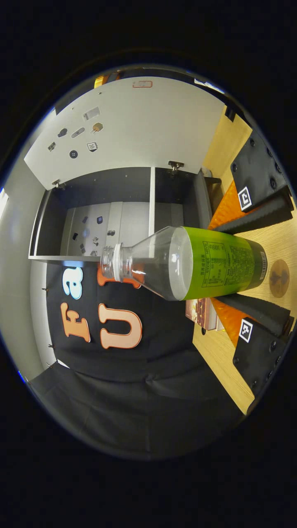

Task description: Open the cabinet door with the right hand, grasp the bottle in the cabinet with the left hand and place it on the coaster, then close the cabinet door with the right hand.

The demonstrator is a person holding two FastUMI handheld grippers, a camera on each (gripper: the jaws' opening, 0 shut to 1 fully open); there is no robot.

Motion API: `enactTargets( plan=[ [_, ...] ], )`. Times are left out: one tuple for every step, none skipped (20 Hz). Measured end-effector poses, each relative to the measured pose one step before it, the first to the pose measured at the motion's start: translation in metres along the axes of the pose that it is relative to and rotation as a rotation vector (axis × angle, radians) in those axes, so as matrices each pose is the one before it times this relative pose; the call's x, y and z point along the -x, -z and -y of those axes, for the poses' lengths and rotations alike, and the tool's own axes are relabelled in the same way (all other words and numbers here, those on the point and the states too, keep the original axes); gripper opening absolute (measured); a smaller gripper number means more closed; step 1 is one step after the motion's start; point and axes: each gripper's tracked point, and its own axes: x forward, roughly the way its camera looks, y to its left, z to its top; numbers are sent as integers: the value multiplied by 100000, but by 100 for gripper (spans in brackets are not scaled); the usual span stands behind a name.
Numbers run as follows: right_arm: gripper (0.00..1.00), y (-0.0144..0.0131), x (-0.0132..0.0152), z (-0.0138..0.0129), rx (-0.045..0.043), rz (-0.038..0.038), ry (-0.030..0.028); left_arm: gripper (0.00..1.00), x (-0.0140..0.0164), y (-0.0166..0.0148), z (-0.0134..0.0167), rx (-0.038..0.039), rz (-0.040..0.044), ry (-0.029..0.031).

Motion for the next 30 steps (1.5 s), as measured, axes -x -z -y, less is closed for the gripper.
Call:
enactTargets(
  plan=[
    [75, -14, 153, -5, 317, 350, 189, 80, -35, 743, -120, 180, -681, 207],
    [75, -65, -3, -39, 426, 370, -96, 80, -98, 764, -19, 600, -792, 351],
    [75, -56, 21, -134, 308, 377, -120, 80, -288, 798, -54, 1058, -501, 405],
    [75, 80, -53, -20, 142, 304, -308, 80, -137, 752, -46, 1468, -558, 518],
    [75, 98, 131, -99, -184, 224, -356, 80, -121, 877, -191, 1805, -843, 46],
    [75, 0, -101, 15, -257, -98, -439, 80, -52, 938, -265, 1517, -1204, -249],
    [75, 221, -38, 43, -84, -333, -244, 80, 58, 853, -331, 1117, -922, -574],
    [75, -49, -17, -15, -403, 236, -440, 80, 34, 727, -297, 862, -692, -59],
    [75, -73, 46, 109, -35, -8, 118, 80, 21, 731, -180, 430, -755, -212],
    [75, -9, -23, 175, -33, 349, 288, 80, 58, 682, -261, -33, -521, -137],
    [75, -197, 6, 165, 84, 188, 352, 80, -114, 613, -183, -86, -581, 33],
    [75, 7, 73, 110, -30, 279, 129, 80, -55, 574, -206, -14, -329, 206],
    [75, 69, 205, -164, -116, 77, -374, 81, 8, 674, -235, 97, -409, 161],
    [75, 18, 49, 26, 141, 176, 74, 81, -34, 452, -209, 126, -122, -49],
    [75, -119, 24, 75, 103, -57, 6, 80, -163, 504, -272, 372, -293, -302],
    [75, 50, 14, 21, 166, -42, 41, 81, -221, 498, -326, 639, -653, -248],
    [75, -102, -65, -56, 104, 98, 38, 81, -112, 501, -198, 748, -669, -359],
    [75, -36, 5, -52, 371, 82, 58, 81, 72, 611, -249, 473, -471, -67],
    [75, -86, 127, 17, 324, 170, 67, 81, 129, 290, -295, -736, -45, -596],
    [75, -79, -58, 57, 251, 62, 149, 80, 49, 143, -270, -781, 1, -236],
    [75, -26, 144, -29, 38, 243, 62, 80, -8, 212, -214, -184, -174, 48],
    [75, -156, 7, -2, -218, 297, -67, 80, -32, 209, -36, -68, -182, 502],
    [75, -145, 9, -22, -135, 206, -76, 81, -4, 37, -38, -553, -90, 375],
    [75, -89, 12, -58, -178, 238, -47, 81, 5, -10, -50, -920, 437, 161],
    [75, 37, -9, 99, 147, -24, -14, 82, 38, -63, -4, -1282, 939, -48],
    [80, -25, 2, 29, 12, 91, 84, 81, 59, 26, -147, -1395, 750, -234],
    [80, 43, 35, 4, 147, -111, 22, 78, -17, 225, -33, -1337, 271, -91],
    [80, -33, 5, 7, 81, 65, 35, 81, -11, 293, -52, -1099, 66, -250],
    [75, -44, 238, -30, 151, 7, 27, 81, -36, 124, 54, -832, -745, -104],
    [75, 4, 15, 43, 128, 83, 28, 82, 76, -364, 93, -1177, 1729, 491]
  ],
)
